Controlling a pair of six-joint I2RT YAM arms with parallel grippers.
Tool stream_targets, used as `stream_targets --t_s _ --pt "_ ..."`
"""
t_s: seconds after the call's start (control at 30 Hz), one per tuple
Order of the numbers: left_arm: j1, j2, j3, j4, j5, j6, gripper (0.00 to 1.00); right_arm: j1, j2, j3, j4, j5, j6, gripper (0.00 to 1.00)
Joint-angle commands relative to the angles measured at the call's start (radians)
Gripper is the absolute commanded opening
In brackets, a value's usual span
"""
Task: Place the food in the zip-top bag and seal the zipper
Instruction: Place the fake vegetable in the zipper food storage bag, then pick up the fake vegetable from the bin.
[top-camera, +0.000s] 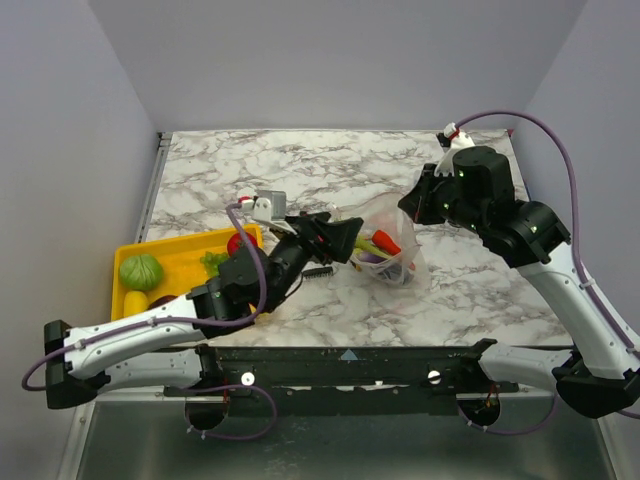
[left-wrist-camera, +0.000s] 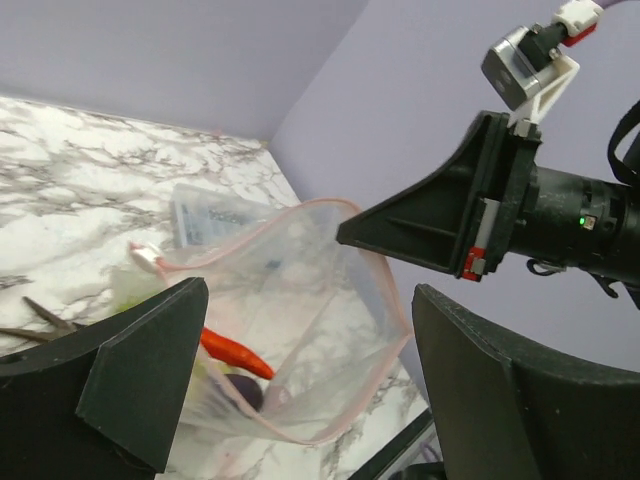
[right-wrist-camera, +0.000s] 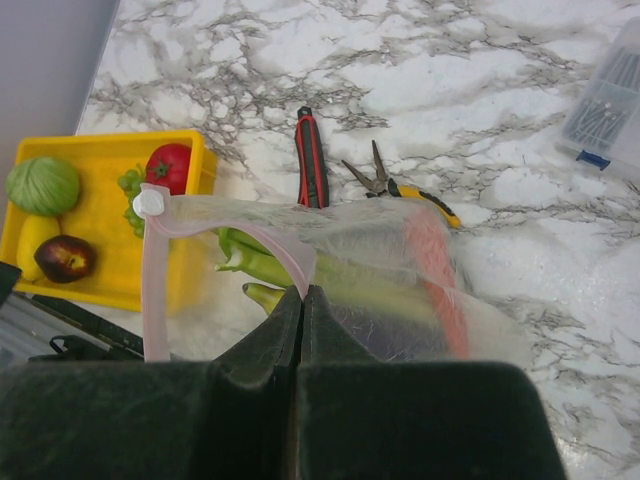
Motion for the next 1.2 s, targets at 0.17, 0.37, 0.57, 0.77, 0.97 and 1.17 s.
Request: stream_targets --t_s 0.17,0.37,0.57,0.77,0.97,1.17 --pt "0.284 -0.250 -0.090 -0.415 0.258 0.003 0.85 -0.003 -0.013 0.004 0.034 0.019 -0.001 0.01" --pt "0.453 -0.361 -0.124 -0.652 0.203 0.058 0.88 -0.003 -0.013 -0.010 0.048 0.009 0.001 0.01" --pt "0.696 -0.318 -0.121 -0.861 0.274 0.011 0.89 -0.004 -0.019 -0.020 0.051 0.007 0.000 0.01" --pt "0.993 -0.241 -0.164 -0.960 0.367 -0.115 0.89 -0.004 -0.026 -0.024 0.059 -0.014 -0.007 0.01" --pt "1.275 -0.158 -0.229 -1.004 0.414 -0.255 0.89 -0.003 -0.018 -0.008 0.046 -0.014 -0.026 0.01" --pt "1.362 -0.040 -0.166 -1.115 0.201 -0.382 0.90 -0.003 -0.017 -0.001 0.041 -0.020 -0.034 0.01"
